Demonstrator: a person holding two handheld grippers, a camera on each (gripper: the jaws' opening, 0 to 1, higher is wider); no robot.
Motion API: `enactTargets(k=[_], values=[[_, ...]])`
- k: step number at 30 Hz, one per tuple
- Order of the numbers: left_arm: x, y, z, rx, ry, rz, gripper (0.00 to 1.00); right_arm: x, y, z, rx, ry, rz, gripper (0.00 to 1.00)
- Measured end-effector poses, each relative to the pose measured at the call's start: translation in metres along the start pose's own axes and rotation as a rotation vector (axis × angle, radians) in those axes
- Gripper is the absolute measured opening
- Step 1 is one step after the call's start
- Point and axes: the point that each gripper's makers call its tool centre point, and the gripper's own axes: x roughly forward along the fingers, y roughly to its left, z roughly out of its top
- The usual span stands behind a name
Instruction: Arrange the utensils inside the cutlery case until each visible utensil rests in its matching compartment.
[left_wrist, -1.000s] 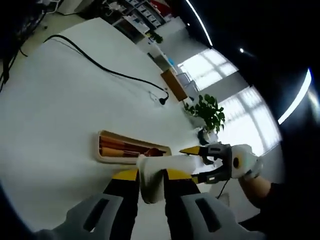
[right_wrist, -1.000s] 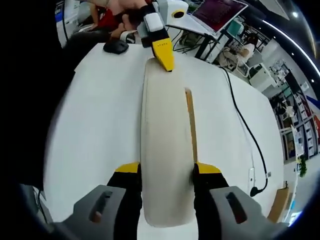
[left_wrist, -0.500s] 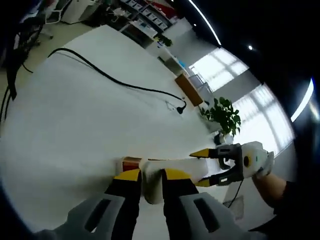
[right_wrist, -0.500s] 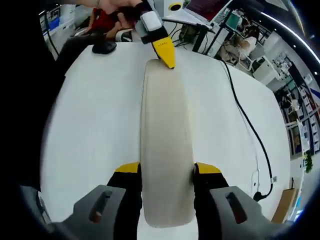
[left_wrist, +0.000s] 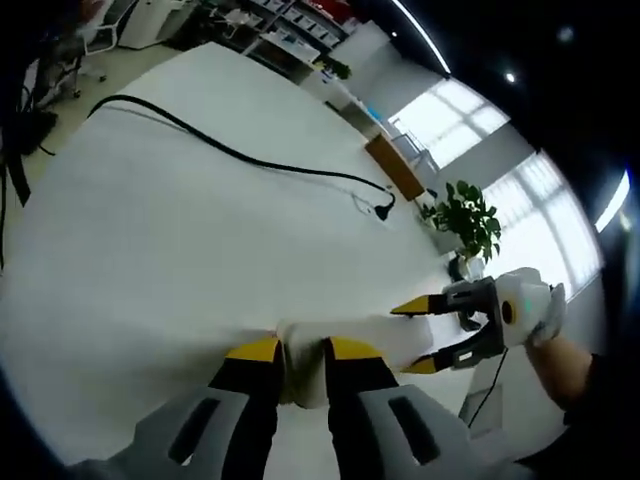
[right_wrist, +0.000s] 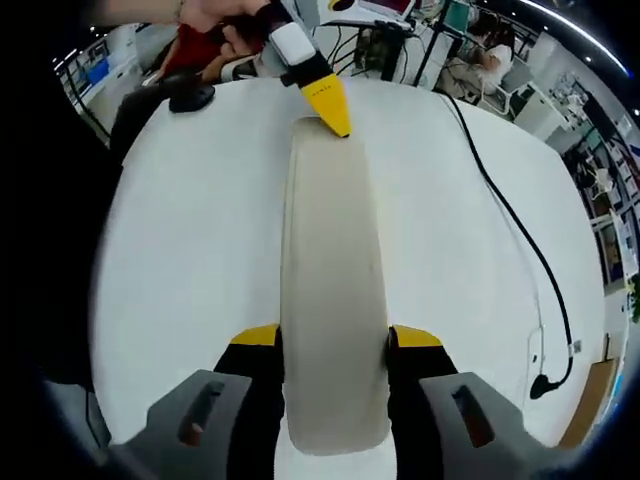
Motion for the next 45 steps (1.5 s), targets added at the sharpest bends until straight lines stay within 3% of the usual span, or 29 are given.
enactTargets(k=[10, 15, 29, 45], values=[[0.001, 0.002, -0.008, 0.004, 0.022, 0.027, 0.17, 0.008, 0.002, -0.004, 0.0, 0.045, 0.024, 0.38], [0.003, 0.004, -0.006, 0.046, 0.027, 0.041, 0.18, 0.011, 0.001, -0.004, 0.003, 0.064, 0.022, 0.38], [0.008, 0.015, -0.012, 0.093, 0.086, 0.053, 0.19, 0.016, 0.002, -0.009, -0.009, 0.084, 0.025, 0.38], [0.011, 0.018, -0.011, 0.171, 0.114, 0.074, 0.18, 0.021, 0.004, -0.014, -0.005, 0.105, 0.027, 0.38]])
